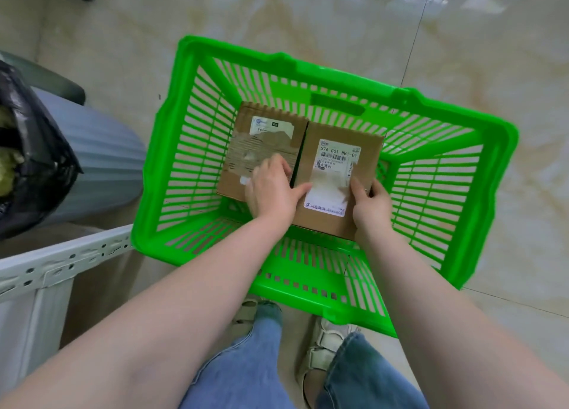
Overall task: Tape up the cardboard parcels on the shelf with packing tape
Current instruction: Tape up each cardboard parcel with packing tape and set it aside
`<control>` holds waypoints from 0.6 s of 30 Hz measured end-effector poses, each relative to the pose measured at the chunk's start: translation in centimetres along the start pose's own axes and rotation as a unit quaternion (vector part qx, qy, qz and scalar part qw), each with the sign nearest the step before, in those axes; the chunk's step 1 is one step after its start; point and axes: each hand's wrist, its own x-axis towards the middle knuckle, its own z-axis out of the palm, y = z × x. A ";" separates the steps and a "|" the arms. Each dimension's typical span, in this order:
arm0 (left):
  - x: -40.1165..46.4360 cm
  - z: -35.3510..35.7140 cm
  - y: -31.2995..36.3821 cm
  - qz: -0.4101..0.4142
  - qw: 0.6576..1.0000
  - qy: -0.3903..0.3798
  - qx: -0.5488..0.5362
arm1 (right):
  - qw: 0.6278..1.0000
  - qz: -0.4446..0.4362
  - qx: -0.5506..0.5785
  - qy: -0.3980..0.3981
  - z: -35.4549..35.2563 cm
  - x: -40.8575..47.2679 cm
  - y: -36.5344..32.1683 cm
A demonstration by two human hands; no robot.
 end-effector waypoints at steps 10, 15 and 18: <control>1.8 2.8 -2.3 0.036 0.994 -0.065 0.075 | 0.999 -0.033 -0.012 0.009 1.6 -0.2 1.3; 1.8 3.2 -2.4 0.033 0.994 -0.067 0.084 | 0.999 -0.012 -0.048 0.002 1.8 0.1 1.0; 1.8 2.9 -2.1 0.029 0.990 -0.077 0.111 | 0.991 0.036 -0.115 -0.056 1.3 0.6 -0.2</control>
